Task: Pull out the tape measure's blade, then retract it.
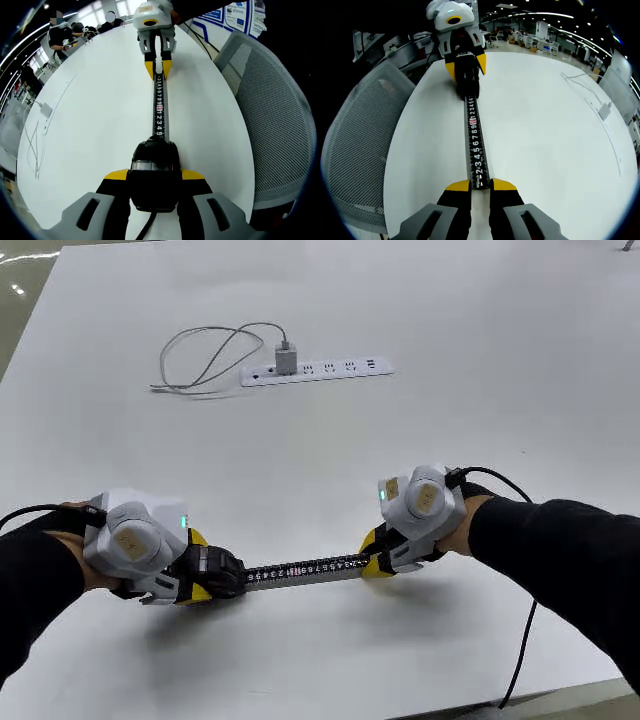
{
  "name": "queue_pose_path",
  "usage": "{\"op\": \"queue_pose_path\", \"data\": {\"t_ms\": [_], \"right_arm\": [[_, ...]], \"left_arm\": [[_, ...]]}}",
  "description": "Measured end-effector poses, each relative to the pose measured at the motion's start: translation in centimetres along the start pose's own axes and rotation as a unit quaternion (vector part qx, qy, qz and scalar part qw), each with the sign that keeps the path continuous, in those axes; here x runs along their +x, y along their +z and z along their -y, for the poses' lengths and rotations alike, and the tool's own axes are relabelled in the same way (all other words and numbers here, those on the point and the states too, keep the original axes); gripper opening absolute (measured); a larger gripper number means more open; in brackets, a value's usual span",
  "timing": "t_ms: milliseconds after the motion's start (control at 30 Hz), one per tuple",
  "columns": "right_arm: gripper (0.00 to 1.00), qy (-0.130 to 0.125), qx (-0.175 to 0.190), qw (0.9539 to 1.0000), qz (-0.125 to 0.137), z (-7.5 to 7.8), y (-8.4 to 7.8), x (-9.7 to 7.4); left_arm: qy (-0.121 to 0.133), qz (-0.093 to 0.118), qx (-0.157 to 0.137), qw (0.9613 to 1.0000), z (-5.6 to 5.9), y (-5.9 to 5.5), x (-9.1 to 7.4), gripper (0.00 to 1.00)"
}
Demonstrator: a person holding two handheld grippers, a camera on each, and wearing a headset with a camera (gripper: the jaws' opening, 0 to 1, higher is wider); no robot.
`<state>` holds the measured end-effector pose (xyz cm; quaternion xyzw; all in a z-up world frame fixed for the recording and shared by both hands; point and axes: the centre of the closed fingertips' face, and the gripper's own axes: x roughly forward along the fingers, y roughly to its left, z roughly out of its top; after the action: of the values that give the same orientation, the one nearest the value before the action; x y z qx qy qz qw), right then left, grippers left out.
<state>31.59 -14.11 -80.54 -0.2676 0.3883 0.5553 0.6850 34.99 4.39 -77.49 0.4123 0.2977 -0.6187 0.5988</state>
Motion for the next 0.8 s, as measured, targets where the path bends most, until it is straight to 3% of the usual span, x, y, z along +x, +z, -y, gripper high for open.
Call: {"op": "queue_pose_path", "data": {"t_ms": [800], "right_arm": [[0.09, -0.004, 0.005, 1.0, -0.005, 0.1, -1.2, -0.8]], "left_arm": [[0.001, 0.0, 0.0, 1.0, 0.0, 0.1, 0.0, 0.31]]}}
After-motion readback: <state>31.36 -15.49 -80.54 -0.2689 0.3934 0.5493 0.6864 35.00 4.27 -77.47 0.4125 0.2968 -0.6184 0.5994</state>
